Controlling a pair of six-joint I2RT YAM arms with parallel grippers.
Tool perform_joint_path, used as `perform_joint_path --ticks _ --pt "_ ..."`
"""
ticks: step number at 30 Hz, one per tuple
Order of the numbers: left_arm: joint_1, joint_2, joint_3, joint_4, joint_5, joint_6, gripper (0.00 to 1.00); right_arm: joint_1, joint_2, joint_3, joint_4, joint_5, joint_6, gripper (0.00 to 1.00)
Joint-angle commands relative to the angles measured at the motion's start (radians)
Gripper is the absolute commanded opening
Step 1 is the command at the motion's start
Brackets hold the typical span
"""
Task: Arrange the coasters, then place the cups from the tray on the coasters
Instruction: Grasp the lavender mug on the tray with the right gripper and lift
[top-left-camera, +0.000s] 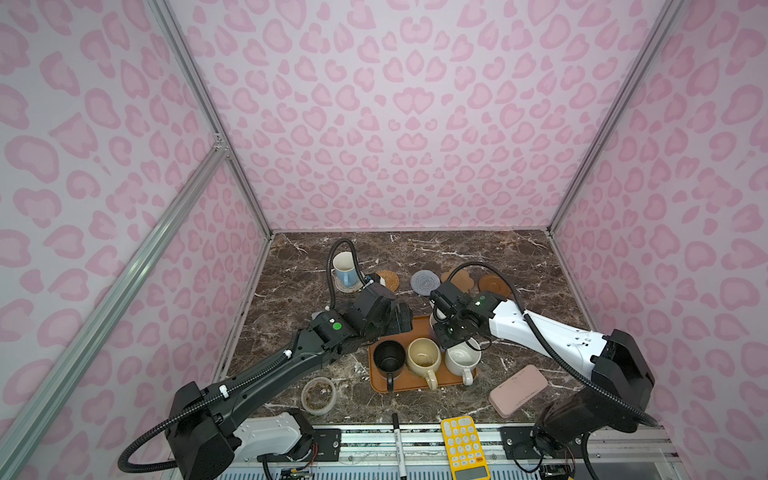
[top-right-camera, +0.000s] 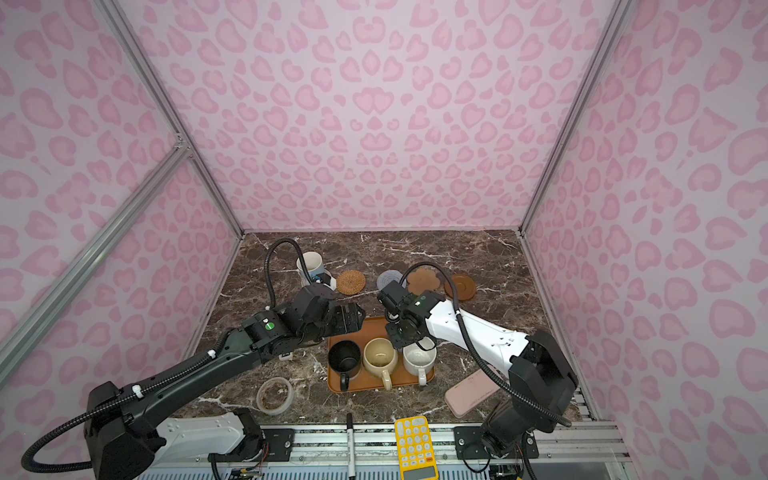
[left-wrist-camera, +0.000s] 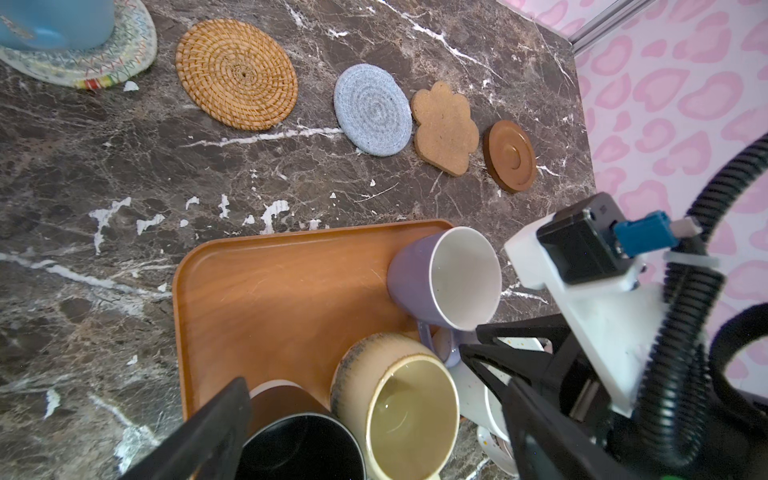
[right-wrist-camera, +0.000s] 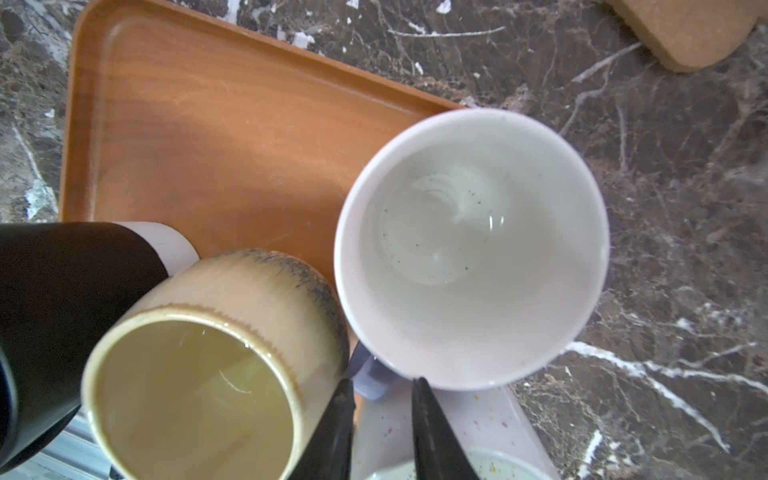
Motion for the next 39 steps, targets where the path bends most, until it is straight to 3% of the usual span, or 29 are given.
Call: perform_joint_path --ticks 1,9,13,22,39 --pt "-0.002 0.002 -0.001 0.028 -0.014 -0.009 0.96 0.0 0.016 -0.008 -0.047 0.028 0.021 0.27" --pt "-0.004 0.005 -0.008 0.027 -0.024 -0.014 0.96 -0.003 0.016 -0.036 -0.013 0.038 0.041 0.27" --pt "-0.004 0.013 -0.006 0.031 -0.024 -0.013 0.96 0.0 0.019 -0.025 -0.015 0.064 0.046 0.33" --pt "-0.005 0.035 -0.003 0.038 -0.02 -0.01 0.96 0.016 -0.018 -0.015 -0.059 0.093 0.066 0.32" --pt "-0.008 0.037 -0.009 0.042 -0.027 -0.013 0.97 -0.006 0.025 -0.057 0.064 0.027 0.068 0.4"
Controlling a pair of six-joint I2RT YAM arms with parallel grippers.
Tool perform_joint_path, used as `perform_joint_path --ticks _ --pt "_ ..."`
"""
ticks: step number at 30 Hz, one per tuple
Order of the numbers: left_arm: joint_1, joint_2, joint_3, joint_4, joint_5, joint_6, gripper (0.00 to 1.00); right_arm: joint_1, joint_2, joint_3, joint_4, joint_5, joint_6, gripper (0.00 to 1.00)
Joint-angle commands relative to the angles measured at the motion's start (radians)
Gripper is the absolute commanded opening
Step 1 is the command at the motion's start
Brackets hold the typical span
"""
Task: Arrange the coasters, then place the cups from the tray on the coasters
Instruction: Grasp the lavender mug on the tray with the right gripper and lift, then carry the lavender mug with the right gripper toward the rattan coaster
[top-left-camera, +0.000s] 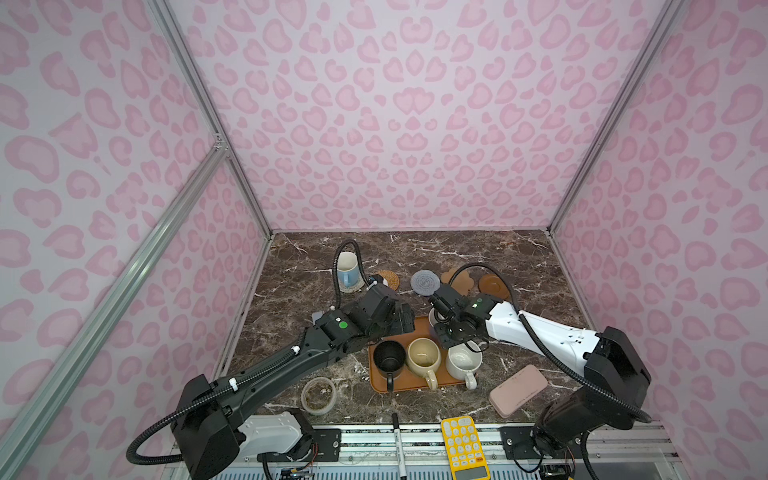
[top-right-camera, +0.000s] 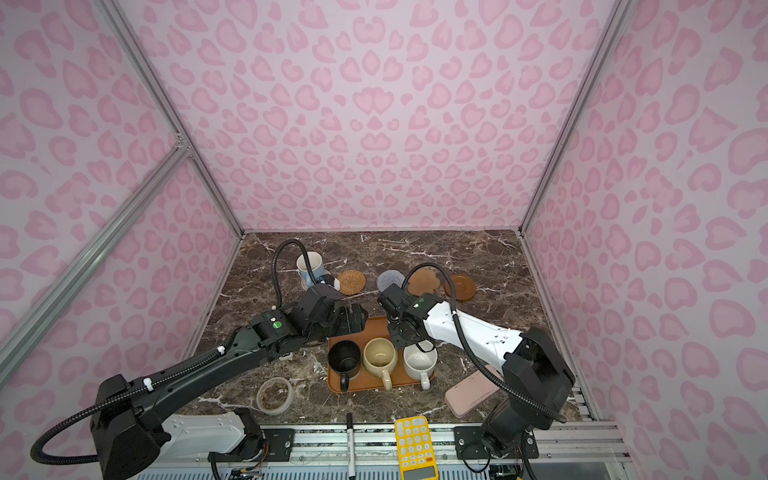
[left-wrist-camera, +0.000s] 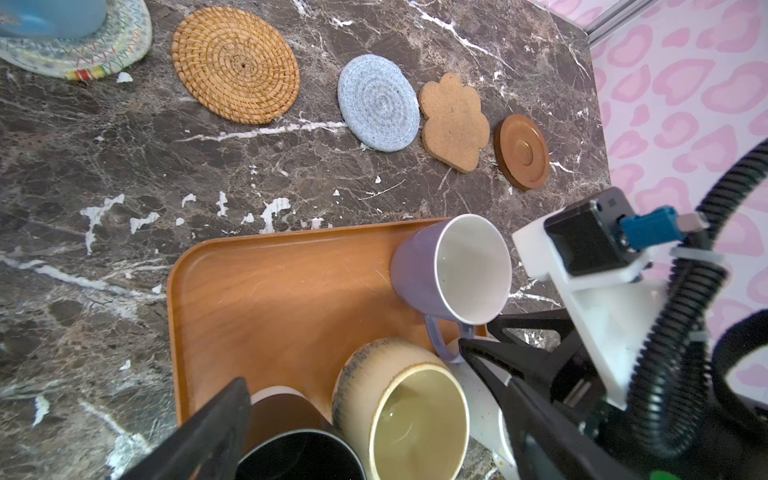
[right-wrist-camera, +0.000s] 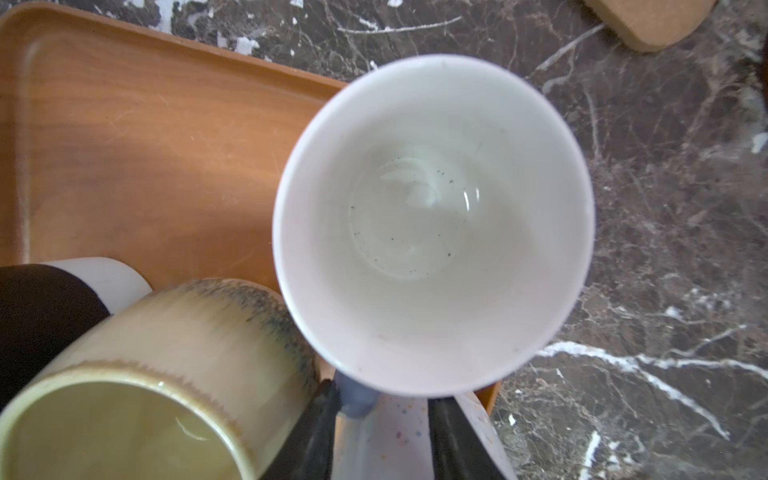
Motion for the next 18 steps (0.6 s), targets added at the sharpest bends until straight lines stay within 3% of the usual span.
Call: perform_joint_path --ticks 1,18 --pt "-0.001 -0.002 -0.004 0.02 -0.018 -0.009 0.96 -0.005 0.012 -0.009 0.011 -0.019 0.008 0.41" --pt "0.0 -0.006 -0.009 0.03 -0.026 -0.016 0.96 -0.021 0.083 -0.011 0.105 -0.001 0.009 0.3"
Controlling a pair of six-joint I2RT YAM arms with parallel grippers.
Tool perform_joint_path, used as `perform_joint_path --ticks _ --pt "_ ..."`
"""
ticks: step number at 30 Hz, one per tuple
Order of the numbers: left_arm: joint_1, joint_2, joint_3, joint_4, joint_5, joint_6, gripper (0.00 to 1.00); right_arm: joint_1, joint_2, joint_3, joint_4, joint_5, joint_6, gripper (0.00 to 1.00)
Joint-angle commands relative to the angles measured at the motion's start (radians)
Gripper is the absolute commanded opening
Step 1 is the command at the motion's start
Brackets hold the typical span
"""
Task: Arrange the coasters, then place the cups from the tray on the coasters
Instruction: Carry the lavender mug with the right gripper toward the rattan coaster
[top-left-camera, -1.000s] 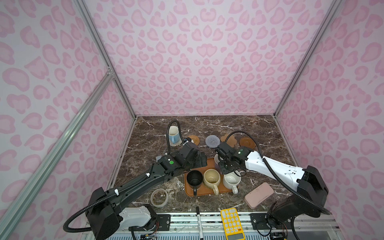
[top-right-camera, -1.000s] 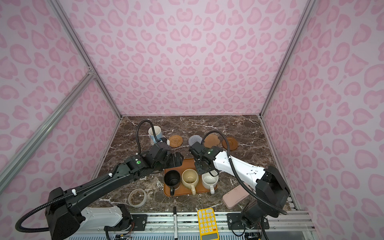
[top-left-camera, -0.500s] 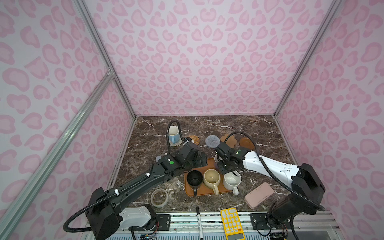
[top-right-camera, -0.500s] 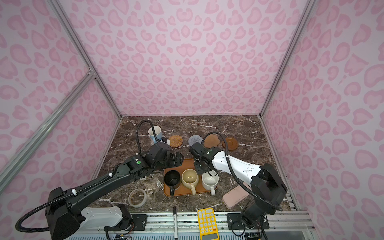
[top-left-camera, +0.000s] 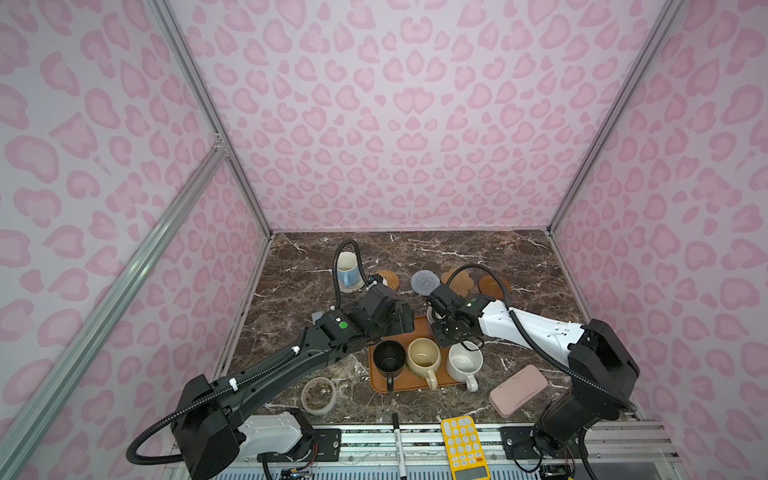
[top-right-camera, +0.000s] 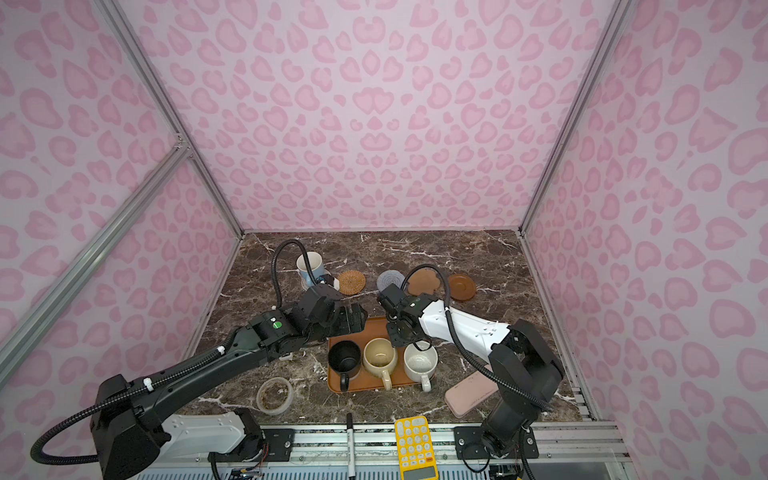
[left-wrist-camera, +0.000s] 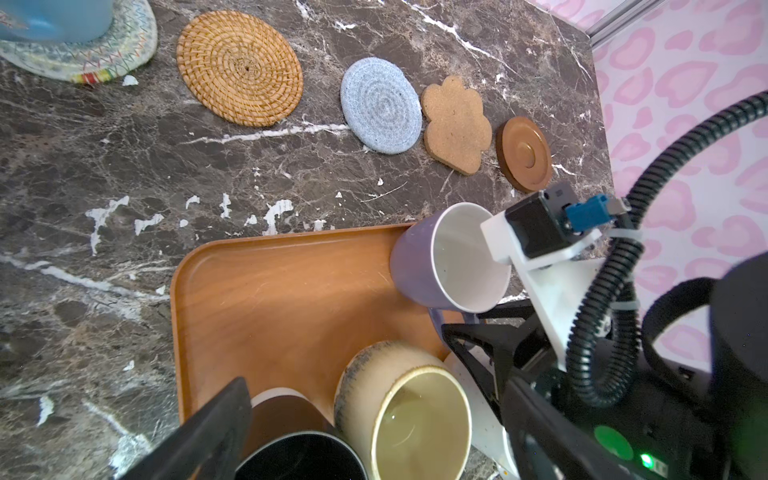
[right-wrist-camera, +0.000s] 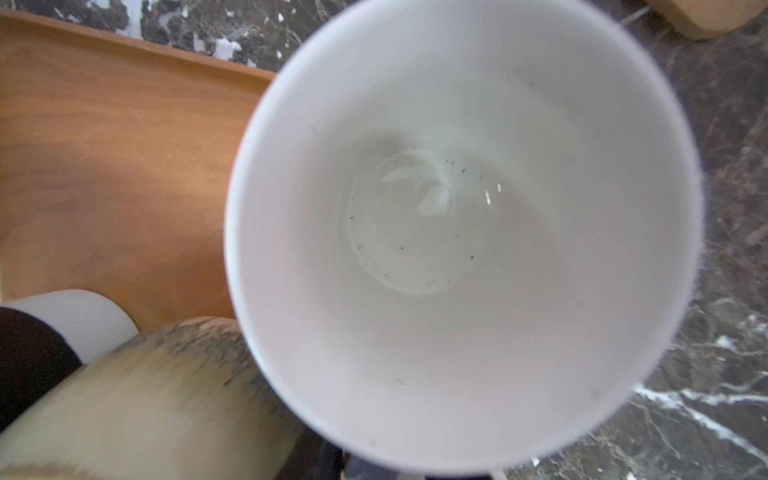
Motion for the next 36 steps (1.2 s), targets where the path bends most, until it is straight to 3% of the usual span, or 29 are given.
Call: perform_joint_path --ticks 1,4,12,24,28,36 --pt "-0.001 -0.008 -0.012 0.033 -0.017 -0.019 0.96 0.0 0.013 -0.007 0.037 0.022 0.009 0.29" --pt "0.0 -0.028 -0.033 0.06 -0.016 -0.028 0.96 0.003 0.015 -0.012 0.047 0.039 0.016 0.24" --pt "0.0 -0.08 -0.057 0.075 -0.049 -0.031 0.96 0.022 -0.046 -0.007 0.063 0.088 0.037 0.01" --pt "0.033 -0.178 -0.013 0.059 -0.071 0.013 0.97 0.044 -0.099 0.152 0.001 0.096 0.116 0.0" --pt "0.098 -0.2 0.011 0.037 -0.012 0.028 0.96 0.066 -0.036 0.288 -0.068 0.158 0.16 0.0" --pt "0.265 -0.207 0.042 -0.002 0.149 0.046 0.96 0.085 0.159 0.57 -0.113 0.152 0.169 0.0"
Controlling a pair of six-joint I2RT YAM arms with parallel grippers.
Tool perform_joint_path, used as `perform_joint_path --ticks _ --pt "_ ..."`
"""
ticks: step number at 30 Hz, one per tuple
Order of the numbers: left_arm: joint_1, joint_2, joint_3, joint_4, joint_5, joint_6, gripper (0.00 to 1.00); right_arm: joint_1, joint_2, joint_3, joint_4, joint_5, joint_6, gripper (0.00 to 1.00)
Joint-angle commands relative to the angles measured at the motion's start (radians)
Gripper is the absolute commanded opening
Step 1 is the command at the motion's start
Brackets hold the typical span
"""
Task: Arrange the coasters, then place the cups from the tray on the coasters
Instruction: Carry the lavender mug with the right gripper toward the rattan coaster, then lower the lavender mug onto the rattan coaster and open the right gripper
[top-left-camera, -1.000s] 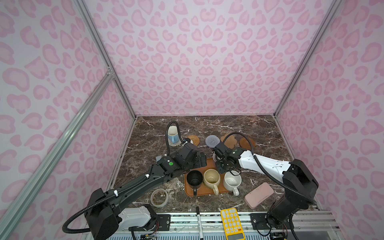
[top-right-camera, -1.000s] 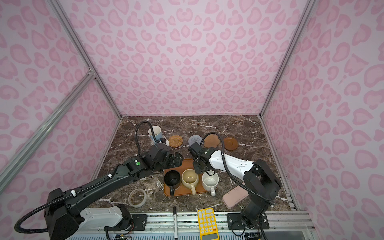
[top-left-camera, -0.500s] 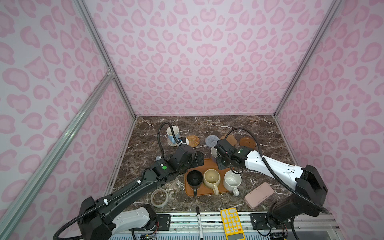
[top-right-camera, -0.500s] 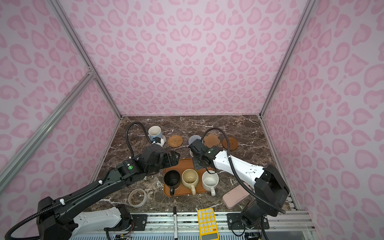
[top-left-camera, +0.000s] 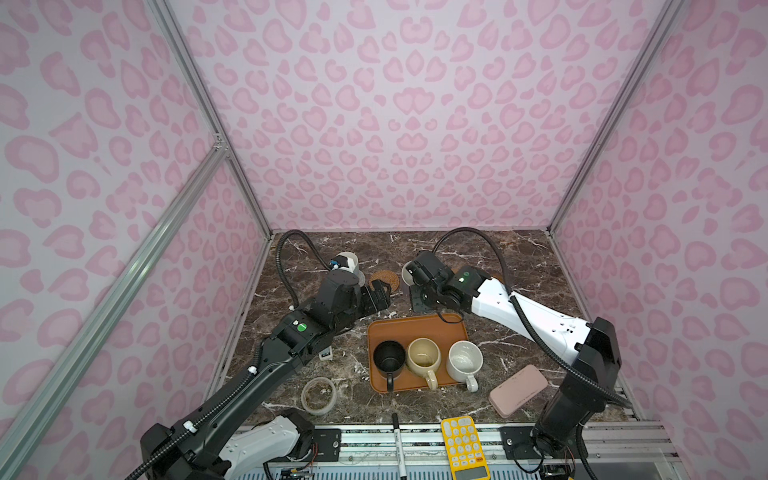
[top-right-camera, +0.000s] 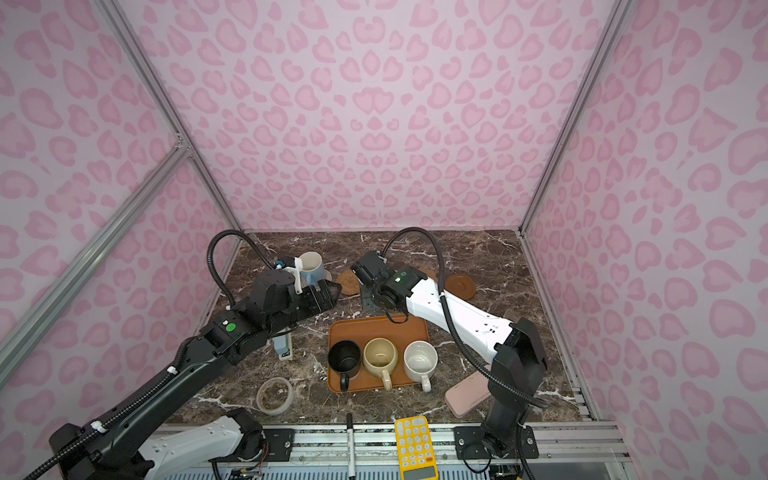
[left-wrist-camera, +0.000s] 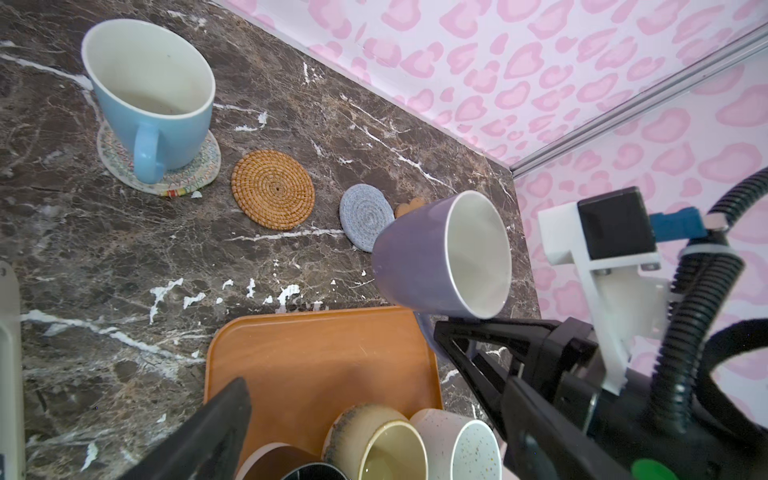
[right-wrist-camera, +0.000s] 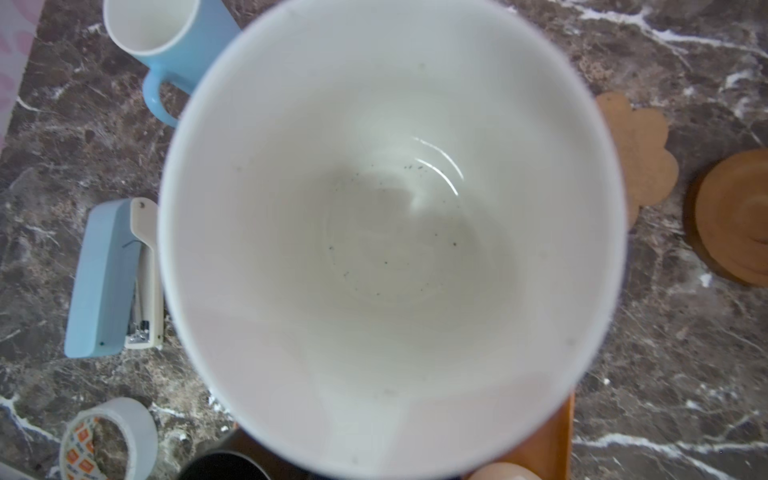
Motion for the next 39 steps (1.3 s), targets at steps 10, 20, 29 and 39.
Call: perform_joint_path --ticks 10,20,29,39 --pt "0.199 -0.012 0.017 -0.028 0.2 0.04 0.96 0.0 0.353 0.421 -0.069 0.059 0.001 0.0" --pt "0.245 0.049 -0.006 -0.005 0.179 0.073 0.96 -0.026 0.584 0.663 -0.079 0.029 0.029 0.0" --pt "0.277 0.095 -0.025 0.053 0.176 0.094 0.96 -0.043 0.673 0.729 -0.064 0.002 0.04 0.0" --pt "0.277 0.143 -0.037 0.071 0.159 0.098 0.96 -0.051 0.787 0.862 -0.121 -0.006 0.044 0.0"
